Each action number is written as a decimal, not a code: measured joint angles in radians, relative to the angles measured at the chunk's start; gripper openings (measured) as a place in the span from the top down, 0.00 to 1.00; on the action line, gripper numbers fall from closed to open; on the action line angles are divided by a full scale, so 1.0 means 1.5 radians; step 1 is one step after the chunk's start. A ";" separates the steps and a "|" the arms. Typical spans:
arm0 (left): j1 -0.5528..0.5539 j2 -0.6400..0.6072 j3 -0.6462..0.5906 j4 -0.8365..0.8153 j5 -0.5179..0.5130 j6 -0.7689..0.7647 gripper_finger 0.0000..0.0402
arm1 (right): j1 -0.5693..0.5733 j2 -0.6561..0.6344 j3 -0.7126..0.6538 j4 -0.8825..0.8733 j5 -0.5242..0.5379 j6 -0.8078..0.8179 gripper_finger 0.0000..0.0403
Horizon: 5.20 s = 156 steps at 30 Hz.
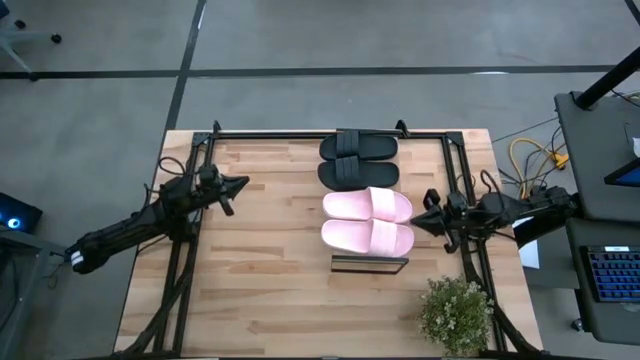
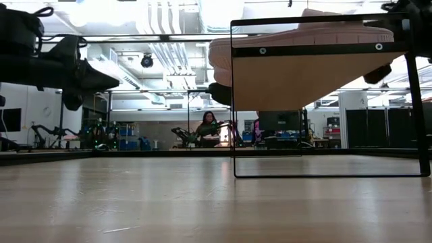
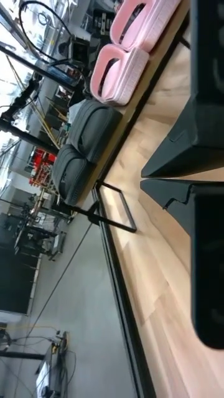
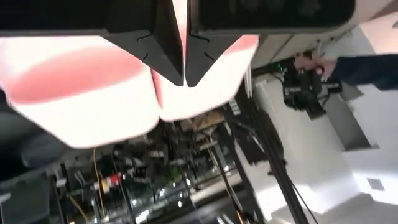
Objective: Pick and place slides into the shelf
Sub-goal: Return to Home Position
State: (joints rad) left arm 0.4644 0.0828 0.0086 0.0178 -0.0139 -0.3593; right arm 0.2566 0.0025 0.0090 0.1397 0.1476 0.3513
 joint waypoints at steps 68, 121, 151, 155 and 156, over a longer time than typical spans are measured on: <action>0.000 0.027 -0.002 0.008 0.057 0.000 1.00 | 0.000 0.009 0.001 -0.083 -0.133 -0.025 0.98; 0.000 0.028 -0.002 0.007 0.057 0.000 1.00 | 0.000 0.009 0.001 -0.083 -0.133 -0.025 0.98; 0.000 0.027 -0.002 0.007 0.056 0.000 1.00 | 0.000 0.009 0.001 -0.083 -0.132 -0.025 0.98; 0.000 0.028 -0.002 0.007 0.056 0.000 1.00 | 0.000 0.009 0.001 -0.083 -0.133 -0.025 0.98; 0.000 0.027 -0.002 0.007 0.057 0.000 1.00 | 0.000 0.009 0.001 -0.083 -0.132 -0.025 0.98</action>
State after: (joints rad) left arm 0.4644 0.1238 0.0063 0.0284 0.0711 -0.3588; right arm 0.2571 0.0156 0.0097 0.0148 -0.0509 0.3141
